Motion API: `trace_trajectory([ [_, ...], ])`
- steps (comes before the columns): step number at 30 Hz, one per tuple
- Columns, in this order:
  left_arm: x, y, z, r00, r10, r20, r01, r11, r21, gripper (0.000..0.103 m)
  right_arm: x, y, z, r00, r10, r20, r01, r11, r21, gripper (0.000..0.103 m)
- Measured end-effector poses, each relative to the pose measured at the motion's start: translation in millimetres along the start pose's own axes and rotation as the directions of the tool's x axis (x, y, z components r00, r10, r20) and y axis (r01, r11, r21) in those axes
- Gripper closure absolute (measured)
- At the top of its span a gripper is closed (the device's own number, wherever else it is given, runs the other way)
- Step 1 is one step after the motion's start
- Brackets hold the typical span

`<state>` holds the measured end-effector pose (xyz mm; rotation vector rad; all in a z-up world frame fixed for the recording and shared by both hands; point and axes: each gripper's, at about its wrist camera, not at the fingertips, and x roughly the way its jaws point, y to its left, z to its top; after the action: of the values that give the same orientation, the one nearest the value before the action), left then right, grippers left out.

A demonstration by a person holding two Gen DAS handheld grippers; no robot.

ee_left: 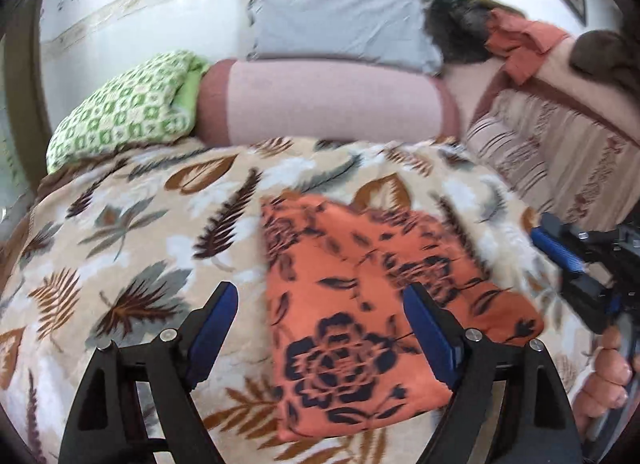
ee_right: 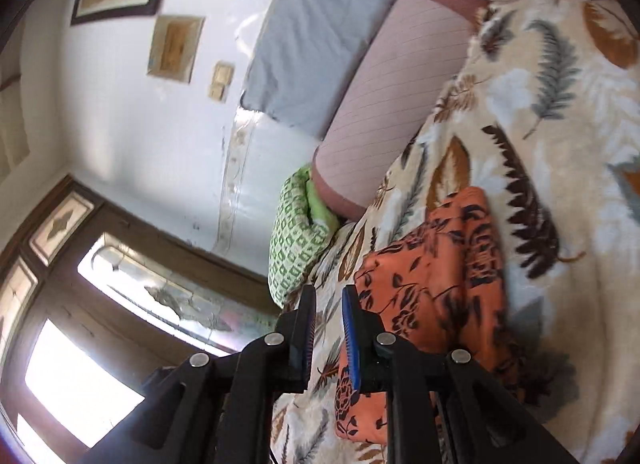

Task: Fold small clothes

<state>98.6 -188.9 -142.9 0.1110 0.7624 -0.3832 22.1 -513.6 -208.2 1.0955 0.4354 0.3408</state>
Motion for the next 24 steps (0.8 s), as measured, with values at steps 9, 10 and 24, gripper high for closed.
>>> trace_trajectory([
  [9, 62.5, 6.7, -39.8, 0.983, 0.099, -0.157, -0.100, 0.995, 0.004, 0.018, 54.8, 1.5, -27.0, 0.978, -0.013, -0.207, 0.009, 1.000, -0.020, 0.087],
  [10, 67.7, 8.7, -45.7, 0.980, 0.105, -0.171, -0.105, 0.994, 0.006, 0.016, 58.9, -7.4, -28.6, 0.972, -0.059, -0.227, 0.060, 0.998, -0.001, 0.087],
  [24, 49.2, 14.8, -27.4, 0.990, 0.115, -0.084, -0.111, 0.992, 0.055, 0.013, 59.8, -34.5, -25.4, 0.931, -0.305, -0.199, 0.320, 0.946, 0.050, 0.095],
])
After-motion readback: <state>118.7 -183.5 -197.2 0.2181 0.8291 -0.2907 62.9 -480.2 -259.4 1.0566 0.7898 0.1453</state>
